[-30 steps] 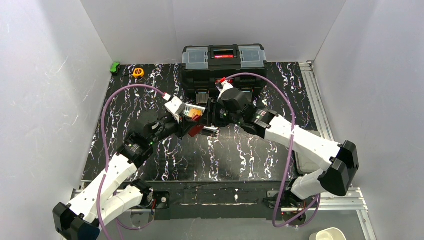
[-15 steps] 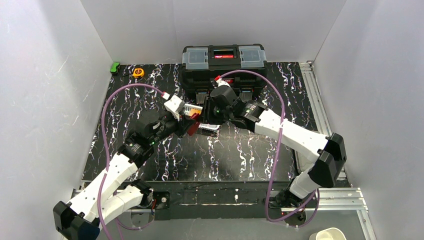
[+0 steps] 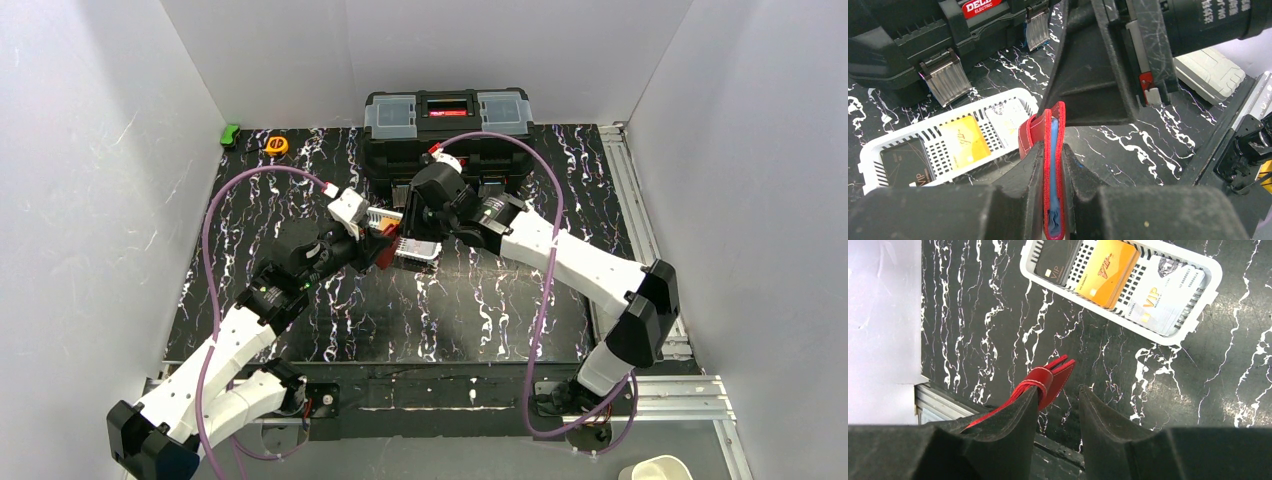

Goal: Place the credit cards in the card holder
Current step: Open the card holder at the center of the board.

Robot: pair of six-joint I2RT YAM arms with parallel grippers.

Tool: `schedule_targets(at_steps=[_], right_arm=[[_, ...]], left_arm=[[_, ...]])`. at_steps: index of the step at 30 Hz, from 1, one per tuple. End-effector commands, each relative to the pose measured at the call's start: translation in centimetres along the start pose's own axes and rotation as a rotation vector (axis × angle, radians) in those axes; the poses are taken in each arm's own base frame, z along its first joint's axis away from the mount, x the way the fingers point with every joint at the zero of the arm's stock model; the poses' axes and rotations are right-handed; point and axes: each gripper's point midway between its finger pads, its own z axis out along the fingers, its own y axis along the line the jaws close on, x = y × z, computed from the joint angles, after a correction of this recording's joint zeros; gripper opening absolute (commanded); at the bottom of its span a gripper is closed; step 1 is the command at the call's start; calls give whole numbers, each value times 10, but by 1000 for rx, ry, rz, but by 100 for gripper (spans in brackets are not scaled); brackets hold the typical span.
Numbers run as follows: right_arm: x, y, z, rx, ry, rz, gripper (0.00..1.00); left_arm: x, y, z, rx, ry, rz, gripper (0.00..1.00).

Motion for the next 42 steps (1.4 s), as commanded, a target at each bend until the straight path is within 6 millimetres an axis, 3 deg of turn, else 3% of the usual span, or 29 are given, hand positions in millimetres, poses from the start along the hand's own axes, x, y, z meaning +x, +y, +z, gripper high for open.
schedule_targets(at_steps=[1,10,18,24,34,42], right_arm=[[-30,28,-6,-66,-75,78,44],[-16,36,7,-91,-4,98,33],[0,39,14,-81,53,61,29],[6,22,17,-27,34,-29,1],[7,-5,-5,-38,-33,-241,1],[15,-7,-20,-90,1,-352,1]], left_arm=[[-11,-28,-2,126,-47,15,0],[-19,-30,-4,130,-70,18,0],[-20,-27,1,119,-80,24,0],[-26,-28,-1,120,-86,27,0],[-23,-27,-9,112,-77,58,0],[-20,-27,-9,121,-63,102,0]])
